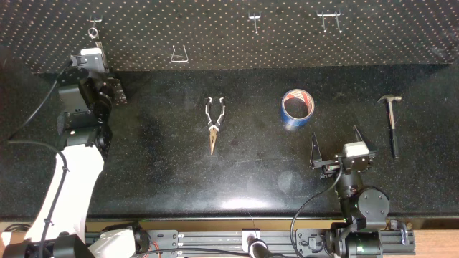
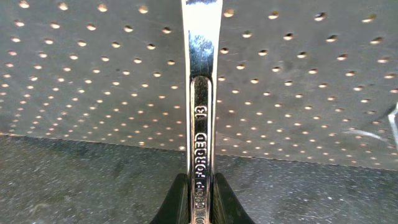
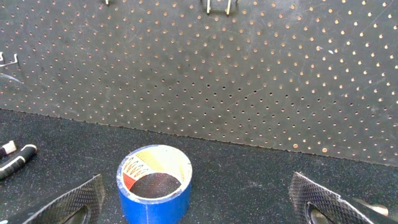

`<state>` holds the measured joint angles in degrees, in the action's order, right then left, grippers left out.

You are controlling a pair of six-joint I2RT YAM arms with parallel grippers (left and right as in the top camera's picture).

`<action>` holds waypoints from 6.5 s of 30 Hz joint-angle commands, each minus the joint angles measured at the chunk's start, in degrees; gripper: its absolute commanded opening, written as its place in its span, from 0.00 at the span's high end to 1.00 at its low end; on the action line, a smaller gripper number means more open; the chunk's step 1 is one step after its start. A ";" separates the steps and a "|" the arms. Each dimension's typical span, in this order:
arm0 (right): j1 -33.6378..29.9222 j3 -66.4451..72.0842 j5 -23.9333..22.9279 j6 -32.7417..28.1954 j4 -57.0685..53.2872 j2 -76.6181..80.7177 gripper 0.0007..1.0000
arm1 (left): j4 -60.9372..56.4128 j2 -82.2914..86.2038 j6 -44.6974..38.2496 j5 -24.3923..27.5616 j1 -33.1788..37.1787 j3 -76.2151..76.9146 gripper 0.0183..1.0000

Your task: Place Tools Onto Pegboard

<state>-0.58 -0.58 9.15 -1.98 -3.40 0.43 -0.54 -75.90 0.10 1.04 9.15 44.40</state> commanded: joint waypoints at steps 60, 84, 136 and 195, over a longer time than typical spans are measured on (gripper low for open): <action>0.35 0.35 -0.09 0.48 0.00 -0.37 0.02 | 76.15 -50.60 20.70 5.22 -35.32 61.53 0.00; 0.35 0.35 -0.09 0.48 0.00 -0.37 0.02 | 70.14 -53.07 26.01 5.53 -34.16 57.40 0.00; 0.35 0.35 -0.09 0.48 0.00 -0.37 0.02 | 68.70 -45.59 27.17 3.82 -34.73 57.42 0.99; 0.35 0.35 -0.09 0.48 0.00 -0.37 0.02 | -28.44 -15.61 12.90 -38.66 -34.27 6.73 0.99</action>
<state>-0.58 -0.58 8.97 -1.96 -3.42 0.47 -28.18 -91.20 13.89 -38.48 -25.78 52.01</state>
